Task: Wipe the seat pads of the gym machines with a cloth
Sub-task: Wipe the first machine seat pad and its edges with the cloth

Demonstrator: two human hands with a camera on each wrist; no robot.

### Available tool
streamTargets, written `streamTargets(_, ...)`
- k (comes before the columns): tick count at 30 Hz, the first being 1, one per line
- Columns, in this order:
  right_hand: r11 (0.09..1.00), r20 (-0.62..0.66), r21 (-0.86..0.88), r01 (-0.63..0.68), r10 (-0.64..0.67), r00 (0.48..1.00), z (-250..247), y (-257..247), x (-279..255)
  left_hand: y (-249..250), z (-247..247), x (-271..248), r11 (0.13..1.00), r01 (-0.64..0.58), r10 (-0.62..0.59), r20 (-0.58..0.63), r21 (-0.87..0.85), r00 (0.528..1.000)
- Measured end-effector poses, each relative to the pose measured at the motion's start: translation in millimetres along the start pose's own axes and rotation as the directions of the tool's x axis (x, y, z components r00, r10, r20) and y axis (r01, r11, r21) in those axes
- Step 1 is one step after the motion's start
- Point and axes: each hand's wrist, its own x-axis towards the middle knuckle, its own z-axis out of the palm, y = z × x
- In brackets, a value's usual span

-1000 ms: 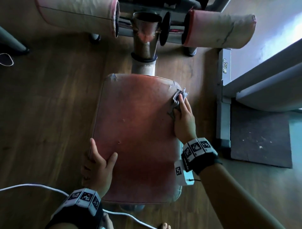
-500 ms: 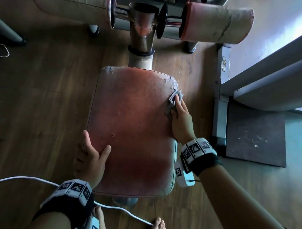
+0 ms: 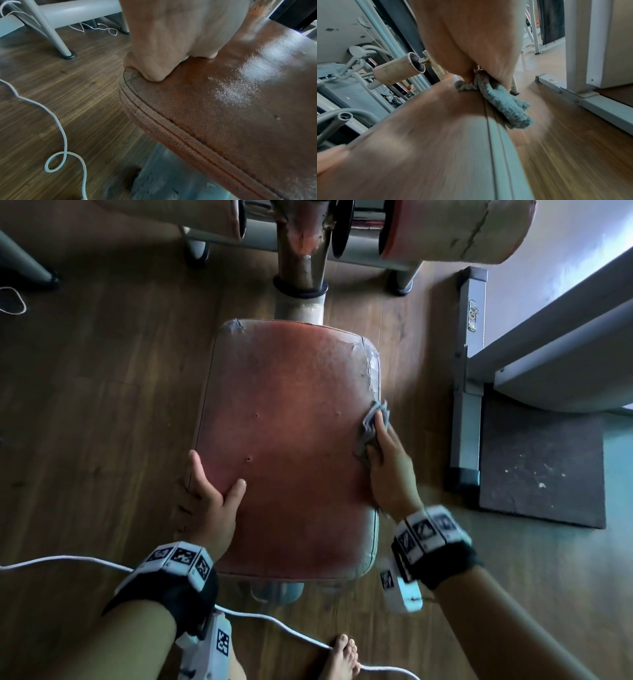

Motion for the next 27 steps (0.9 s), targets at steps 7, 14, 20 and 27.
streamTargets(7,0.999,-0.003,-0.022,-0.043,0.043,0.999,6.6,0.1,-1.3,0.0,-1.0,0.1,0.998,0.056,-0.055,0.042,-0.015,0.998)
streamTargets(14,0.998,-0.038,-0.029,-0.056,0.054,0.998,8.1,-2.8,-14.3,11.7,-3.9,-2.8,0.997,0.073,-0.074,0.048,0.014,0.996)
streamTargets(20,0.997,-0.028,-0.013,-0.071,0.071,0.997,10.9,0.2,-15.9,23.6,-7.8,-6.2,0.994,0.062,-0.054,0.094,-0.087,0.994)
streamTargets(27,0.998,-0.056,-0.018,-0.065,0.064,0.996,11.8,-6.3,6.0,24.2,-8.5,-5.8,0.995,0.096,-0.093,0.080,-0.032,0.993)
